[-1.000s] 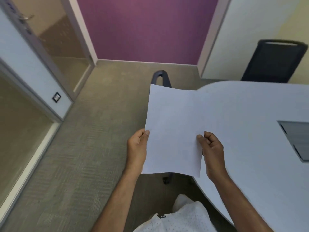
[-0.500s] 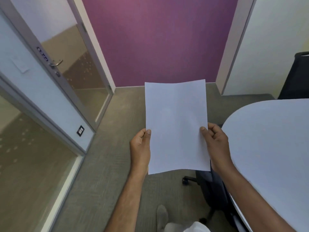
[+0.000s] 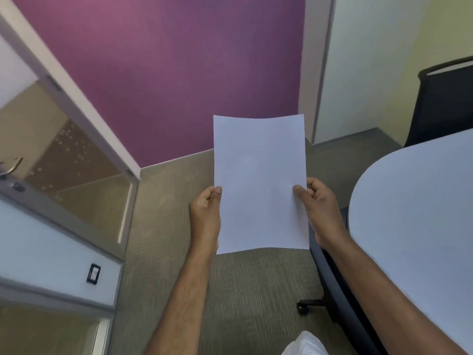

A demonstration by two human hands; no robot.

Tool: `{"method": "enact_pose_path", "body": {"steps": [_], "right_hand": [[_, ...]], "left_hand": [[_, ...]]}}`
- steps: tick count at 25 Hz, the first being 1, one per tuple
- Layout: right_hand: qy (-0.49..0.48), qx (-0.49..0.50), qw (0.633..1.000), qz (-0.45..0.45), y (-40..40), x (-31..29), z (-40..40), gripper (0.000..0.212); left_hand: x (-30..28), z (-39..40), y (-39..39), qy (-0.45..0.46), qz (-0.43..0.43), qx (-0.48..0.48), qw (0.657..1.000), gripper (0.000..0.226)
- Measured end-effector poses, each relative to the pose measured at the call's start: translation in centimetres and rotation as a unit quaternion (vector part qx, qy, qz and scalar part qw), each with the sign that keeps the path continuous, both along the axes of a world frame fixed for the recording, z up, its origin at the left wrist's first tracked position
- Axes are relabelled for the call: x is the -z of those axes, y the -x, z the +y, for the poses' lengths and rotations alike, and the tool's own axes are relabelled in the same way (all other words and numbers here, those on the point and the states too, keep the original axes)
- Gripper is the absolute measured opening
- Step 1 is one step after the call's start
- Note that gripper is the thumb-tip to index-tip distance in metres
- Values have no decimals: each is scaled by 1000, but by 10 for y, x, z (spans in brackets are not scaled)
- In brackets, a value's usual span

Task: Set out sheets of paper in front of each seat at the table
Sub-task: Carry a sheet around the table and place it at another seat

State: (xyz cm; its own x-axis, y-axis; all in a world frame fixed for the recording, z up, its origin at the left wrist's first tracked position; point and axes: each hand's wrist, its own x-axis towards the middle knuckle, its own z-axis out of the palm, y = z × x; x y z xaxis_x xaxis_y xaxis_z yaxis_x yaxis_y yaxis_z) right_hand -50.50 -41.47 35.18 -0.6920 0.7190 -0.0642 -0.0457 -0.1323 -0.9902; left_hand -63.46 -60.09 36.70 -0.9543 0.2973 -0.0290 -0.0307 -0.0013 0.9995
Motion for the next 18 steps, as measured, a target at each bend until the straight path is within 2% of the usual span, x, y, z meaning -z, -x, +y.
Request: {"method": "enact_pose_path", "body": {"steps": [9,14,18], "right_hand": [[-12,155,988,-9,142,2,76,19],[2,254,967,-27,203,8,128,18],[15,336,941,-38,228,16,182,20]], "left_hand": [[2,128,192,-15,-16,157,987,24],[9,226,283,-5,-19,271,962,28],[16,316,320,-3,-34,356,934,28]]}}
